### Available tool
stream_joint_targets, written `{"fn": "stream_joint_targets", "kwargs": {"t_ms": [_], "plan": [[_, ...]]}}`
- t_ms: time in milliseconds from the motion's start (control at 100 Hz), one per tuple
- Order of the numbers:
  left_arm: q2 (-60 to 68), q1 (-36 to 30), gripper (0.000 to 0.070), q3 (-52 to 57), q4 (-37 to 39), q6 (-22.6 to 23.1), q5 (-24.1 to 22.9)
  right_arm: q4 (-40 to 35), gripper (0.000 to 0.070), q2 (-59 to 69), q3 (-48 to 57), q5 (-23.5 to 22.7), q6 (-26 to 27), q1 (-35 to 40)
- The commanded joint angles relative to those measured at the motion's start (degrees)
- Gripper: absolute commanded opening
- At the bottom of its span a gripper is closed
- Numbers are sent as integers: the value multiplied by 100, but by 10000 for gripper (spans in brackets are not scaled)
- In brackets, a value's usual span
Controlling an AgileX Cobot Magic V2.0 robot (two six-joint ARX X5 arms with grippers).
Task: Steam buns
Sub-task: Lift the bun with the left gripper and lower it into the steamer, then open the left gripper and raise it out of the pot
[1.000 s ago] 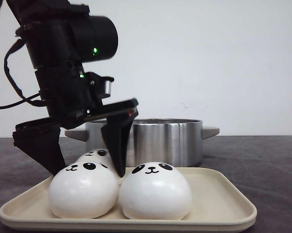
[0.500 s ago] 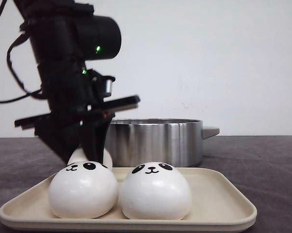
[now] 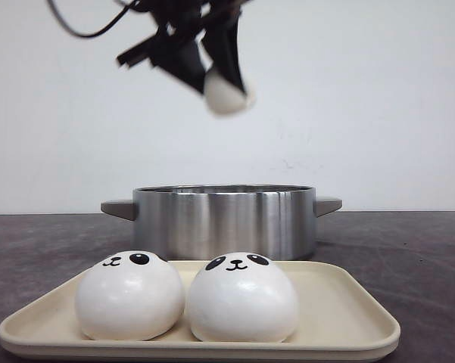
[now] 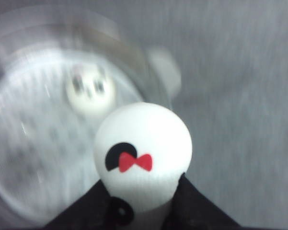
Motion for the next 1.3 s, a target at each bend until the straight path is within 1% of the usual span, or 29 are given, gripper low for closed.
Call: {"fn": "stream_joint_targets", "kwargs": {"t_ms": [0,120,230,290,330,410,450,530,600,850,900,970,1010,1060,1110,1160,1260,1290], "plan": [[243,157,4,199,232,2,-42,-343,6,61,125,-2,50,72],[605,608,4,422,273,-120,-31,-341,6,63,125,0,52,72],[1025,962,4,570,271,-393,175,-341,6,63,125,0,57,72],[1266,1099,4,658,262,-575,380,-341,6,63,125,0,70,72],[1467,1180,4,748,243,-678,605,-341,6,63,125,0,85,72],[1768,1272,4,896,192,-780,966,-343,6,63,125,0,101,72],[1886,1287,4,953,173,-791,1047,-343,6,66,125,0,111,72],[2105,1290,4,1060,153,-752,1054,-343,6,66,125,0,146,72],[2277,1290,5,1154,151,-723,964,-343,6,66,125,0,214,72],[2601,1290,10,1213,81,-726,990,-345,6,66,125,-4,358,72],[2618,1287,48,1213,83,-728,964,-345,6,66,125,-11,363,72],[2621,1287,129,1213,81,-732,874,-345,6,66,125,-15,372,72],[2621,1287,160,1213,74,-728,833,-345,6,66,125,-17,378,72],[2621,1287,180,1213,55,-728,815,-345,6,66,125,-17,378,72],[2621,1290,220,1213,15,-728,817,-345,6,66,125,-17,378,72],[2621,1290,289,1213,-39,-728,817,-345,6,66,125,-20,378,72],[2621,1290,476,1213,-85,-728,817,-345,6,66,125,-24,378,72],[2621,1290,504,1213,-85,-728,817,-345,6,66,125,-33,378,72]]}}
